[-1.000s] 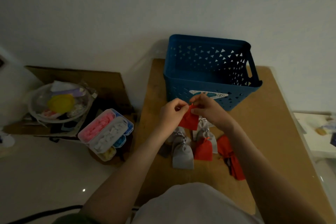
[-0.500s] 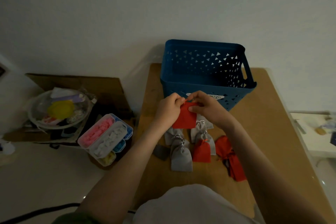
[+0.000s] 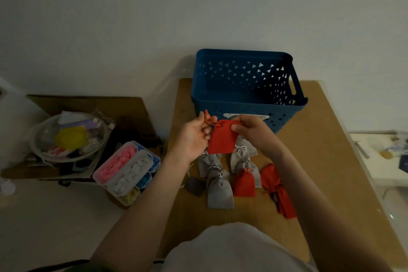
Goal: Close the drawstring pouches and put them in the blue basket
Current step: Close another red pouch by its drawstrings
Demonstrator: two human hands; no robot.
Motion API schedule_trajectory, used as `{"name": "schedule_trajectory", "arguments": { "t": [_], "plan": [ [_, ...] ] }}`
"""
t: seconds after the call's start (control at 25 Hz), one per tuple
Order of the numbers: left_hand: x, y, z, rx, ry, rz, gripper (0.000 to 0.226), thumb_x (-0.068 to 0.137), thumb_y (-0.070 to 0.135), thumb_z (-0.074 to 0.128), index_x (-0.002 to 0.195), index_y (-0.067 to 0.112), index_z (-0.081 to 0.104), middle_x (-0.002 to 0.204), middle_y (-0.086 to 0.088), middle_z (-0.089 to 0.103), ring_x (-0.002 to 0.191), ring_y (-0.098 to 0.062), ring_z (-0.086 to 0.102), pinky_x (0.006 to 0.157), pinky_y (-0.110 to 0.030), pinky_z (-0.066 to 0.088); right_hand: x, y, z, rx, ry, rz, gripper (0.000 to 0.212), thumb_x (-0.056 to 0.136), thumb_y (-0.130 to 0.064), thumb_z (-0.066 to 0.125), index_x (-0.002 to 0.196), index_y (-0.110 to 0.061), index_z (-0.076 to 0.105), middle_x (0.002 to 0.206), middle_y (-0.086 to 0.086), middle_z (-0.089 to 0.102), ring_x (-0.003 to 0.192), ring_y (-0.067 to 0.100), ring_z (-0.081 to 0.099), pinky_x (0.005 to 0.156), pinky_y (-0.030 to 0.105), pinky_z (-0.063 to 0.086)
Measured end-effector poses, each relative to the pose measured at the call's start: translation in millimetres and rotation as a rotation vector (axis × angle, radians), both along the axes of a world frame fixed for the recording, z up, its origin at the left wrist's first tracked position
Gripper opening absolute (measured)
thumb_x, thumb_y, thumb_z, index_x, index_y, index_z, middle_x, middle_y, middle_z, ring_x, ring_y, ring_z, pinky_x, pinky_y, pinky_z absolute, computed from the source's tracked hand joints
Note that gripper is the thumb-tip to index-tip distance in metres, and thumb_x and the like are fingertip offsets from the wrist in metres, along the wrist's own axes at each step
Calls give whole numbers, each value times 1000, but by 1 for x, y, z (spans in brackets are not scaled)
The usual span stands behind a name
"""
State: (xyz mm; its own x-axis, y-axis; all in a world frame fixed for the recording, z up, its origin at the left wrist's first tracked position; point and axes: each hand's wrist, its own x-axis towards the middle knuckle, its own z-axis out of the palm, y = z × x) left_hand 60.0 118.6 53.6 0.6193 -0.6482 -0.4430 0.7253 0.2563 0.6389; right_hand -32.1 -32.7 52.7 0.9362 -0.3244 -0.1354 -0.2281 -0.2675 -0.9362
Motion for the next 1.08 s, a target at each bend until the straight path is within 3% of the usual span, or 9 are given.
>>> {"name": "schedule_trajectory", "arguments": {
  "t": [0.08, 0.2, 0.36, 0.44, 0.56, 0.72, 0.84, 0.96, 1.08],
  "plan": [
    [1, 6, 1, -84, -50, -45, 18, 96, 19, 44, 95, 15, 61, 75, 5, 60, 54, -4, 42, 51, -16, 38, 0, 0, 1, 5, 20, 6, 11, 96, -9, 53, 94, -6, 63, 73, -9, 58, 58, -11, 53, 60, 6, 39],
    [2, 10, 0, -75, -185, -100, 31, 89, 13, 51, 115, 24, 61, 78, 5, 59, 57, -4, 45, 59, -16, 45, 1, 3, 3, -5, 49, 40, 20, 98, -17, 51, 85, -7, 62, 66, -9, 53, 53, -7, 49, 58, 10, 38],
    [3, 11, 2, -31, -218, -10, 32, 95, 17, 48, 119, 36, 57, 71, 6, 59, 62, -3, 53, 63, -20, 50, -1, 8, 3, 86, 43, 12, 40, 100, -32, 44, 65, -13, 42, 56, -4, 33, 46, 3, 31, 51, 16, 29],
    [2, 9, 2, 3, -221, 58, 26, 96, 15, 48, 115, 30, 59, 66, 6, 59, 52, -2, 50, 55, -16, 48, -2, 7, -1, 193, -12, -6, 42, 101, -37, 40, 64, -16, 37, 57, -1, 27, 51, 10, 25, 52, 22, 24],
    [3, 5, -2, 23, -160, 161, 14, 97, 7, 46, 90, 15, 56, 59, 4, 61, 38, -1, 39, 40, -13, 37, -2, 3, -5, 334, -50, -62, 39, 99, -35, 43, 67, -12, 44, 56, 3, 27, 52, 13, 26, 53, 25, 27],
    [11, 8, -7, -91, -23, 322, 26, 96, -6, 37, 80, 14, 43, 53, 1, 55, 39, -5, 41, 42, -17, 37, -9, -4, -14, 456, -74, -176, 36, 100, -22, 45, 66, -12, 44, 51, -4, 28, 47, 9, 24, 50, 22, 21],
    [15, 9, -8, -27, -89, 366, 32, 93, -15, 30, 86, 13, 44, 57, 0, 50, 43, -7, 45, 45, -19, 37, -8, -6, -16, 376, -52, -237, 38, 101, -21, 43, 63, -15, 41, 49, -9, 30, 46, 6, 22, 50, 23, 17],
    [12, 11, 2, 117, -172, 167, 18, 99, 1, 39, 90, 8, 54, 63, 0, 49, 46, -5, 38, 49, -17, 37, -7, -14, -5, 107, -70, -250, 36, 99, -21, 50, 63, -15, 47, 53, -6, 36, 47, 3, 31, 49, 18, 27],
    [7, 16, 14, 235, -220, -21, 19, 100, 12, 43, 85, 12, 56, 71, -2, 54, 48, -4, 43, 45, -16, 35, -6, -15, 6, -44, -48, -181, 20, 96, -16, 55, 76, -16, 59, 64, -3, 50, 56, 3, 43, 55, 17, 36]
  ]
}}
